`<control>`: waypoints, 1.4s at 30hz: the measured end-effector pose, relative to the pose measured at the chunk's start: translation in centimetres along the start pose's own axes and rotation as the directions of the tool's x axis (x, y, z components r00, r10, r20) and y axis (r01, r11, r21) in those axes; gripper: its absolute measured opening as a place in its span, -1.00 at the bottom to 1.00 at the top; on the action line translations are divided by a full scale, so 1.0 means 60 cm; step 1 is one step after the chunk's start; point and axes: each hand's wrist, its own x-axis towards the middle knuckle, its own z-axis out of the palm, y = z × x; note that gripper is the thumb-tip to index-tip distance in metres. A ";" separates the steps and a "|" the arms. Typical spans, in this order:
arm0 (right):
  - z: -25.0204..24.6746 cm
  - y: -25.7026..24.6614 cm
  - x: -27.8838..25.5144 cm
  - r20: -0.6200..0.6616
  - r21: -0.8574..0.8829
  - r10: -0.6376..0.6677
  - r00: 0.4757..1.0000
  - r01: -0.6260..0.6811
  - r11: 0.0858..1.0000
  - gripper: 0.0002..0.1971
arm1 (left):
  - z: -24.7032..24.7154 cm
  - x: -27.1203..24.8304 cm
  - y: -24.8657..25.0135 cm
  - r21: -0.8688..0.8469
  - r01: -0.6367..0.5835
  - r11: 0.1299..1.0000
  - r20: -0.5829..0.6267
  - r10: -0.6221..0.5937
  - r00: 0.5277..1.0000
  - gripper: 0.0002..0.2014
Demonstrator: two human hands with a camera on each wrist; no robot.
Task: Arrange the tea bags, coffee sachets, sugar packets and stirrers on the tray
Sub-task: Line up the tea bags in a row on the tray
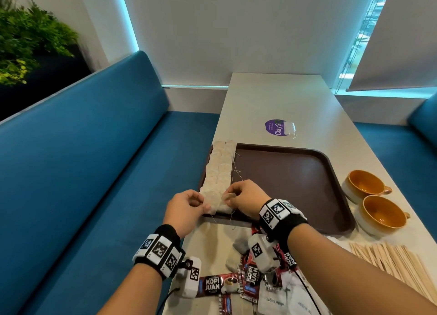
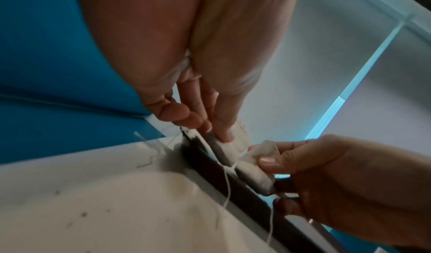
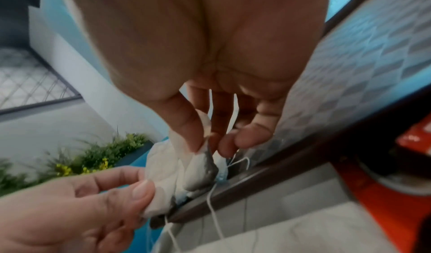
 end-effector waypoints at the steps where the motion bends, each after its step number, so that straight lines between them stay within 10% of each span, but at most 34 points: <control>1: 0.002 -0.003 0.002 0.012 -0.068 -0.006 1.000 0.006 0.998 -0.85 | 0.002 0.002 0.002 0.038 -0.002 0.999 -0.005 0.002 1.000 -0.81; 11: 0.009 0.004 0.002 -0.225 0.003 0.007 0.974 -0.007 1.000 -0.65 | 0.006 0.004 0.005 0.119 -0.060 0.991 -0.109 0.073 0.991 -0.75; 17: 0.017 0.009 -0.014 -0.022 -0.148 -0.009 1.000 0.005 0.989 -0.86 | -0.002 -0.006 0.007 0.166 -0.167 0.972 -0.029 0.175 0.984 -0.86; 32: -0.016 -0.006 -0.054 -0.107 -0.113 -0.070 0.992 0.058 0.992 -0.99 | -0.002 -0.031 0.028 0.146 -0.121 0.982 -0.047 0.129 0.991 -0.90; 42: -0.015 0.036 -0.140 -0.020 -0.367 0.029 0.999 -0.034 0.930 -0.89 | 0.061 -0.110 0.030 0.420 -0.217 0.881 0.381 0.046 0.924 -0.87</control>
